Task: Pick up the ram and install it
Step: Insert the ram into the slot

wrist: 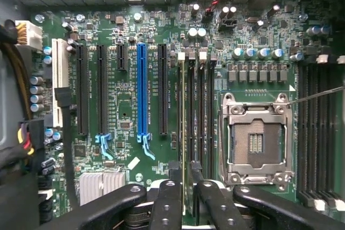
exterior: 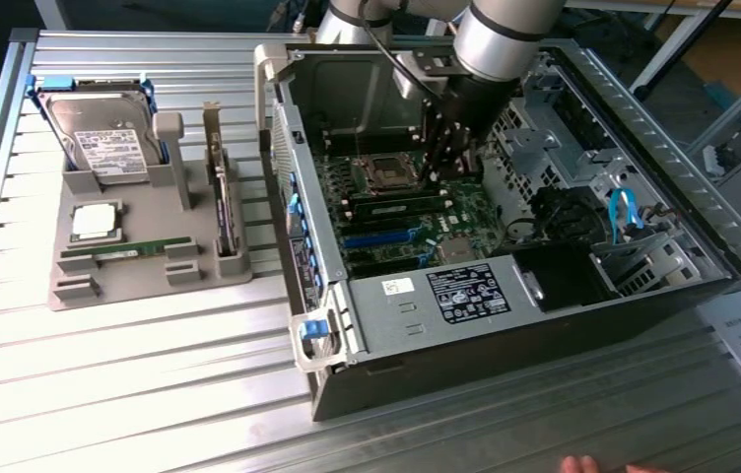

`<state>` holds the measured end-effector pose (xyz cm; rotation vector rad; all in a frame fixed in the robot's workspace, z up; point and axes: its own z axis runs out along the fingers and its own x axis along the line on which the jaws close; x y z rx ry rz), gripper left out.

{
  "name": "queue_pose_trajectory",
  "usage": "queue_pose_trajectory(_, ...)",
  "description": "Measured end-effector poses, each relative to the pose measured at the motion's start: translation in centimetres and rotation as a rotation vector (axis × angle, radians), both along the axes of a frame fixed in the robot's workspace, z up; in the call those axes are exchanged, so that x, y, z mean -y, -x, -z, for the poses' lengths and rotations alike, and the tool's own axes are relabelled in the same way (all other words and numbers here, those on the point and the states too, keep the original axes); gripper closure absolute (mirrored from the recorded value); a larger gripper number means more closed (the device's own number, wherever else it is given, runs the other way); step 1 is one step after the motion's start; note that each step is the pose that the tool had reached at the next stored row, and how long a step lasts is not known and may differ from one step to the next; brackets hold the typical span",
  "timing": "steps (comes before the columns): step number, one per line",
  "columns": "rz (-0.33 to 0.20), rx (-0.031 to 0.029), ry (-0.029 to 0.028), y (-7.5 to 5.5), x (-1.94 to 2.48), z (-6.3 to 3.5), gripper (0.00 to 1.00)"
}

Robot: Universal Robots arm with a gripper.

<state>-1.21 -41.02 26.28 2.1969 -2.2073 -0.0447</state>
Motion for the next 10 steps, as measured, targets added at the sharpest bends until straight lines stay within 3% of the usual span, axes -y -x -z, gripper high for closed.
queue_pose_trajectory(10, 0.0, 0.0, 0.0, -0.2, 0.0, -4.1, 0.81)
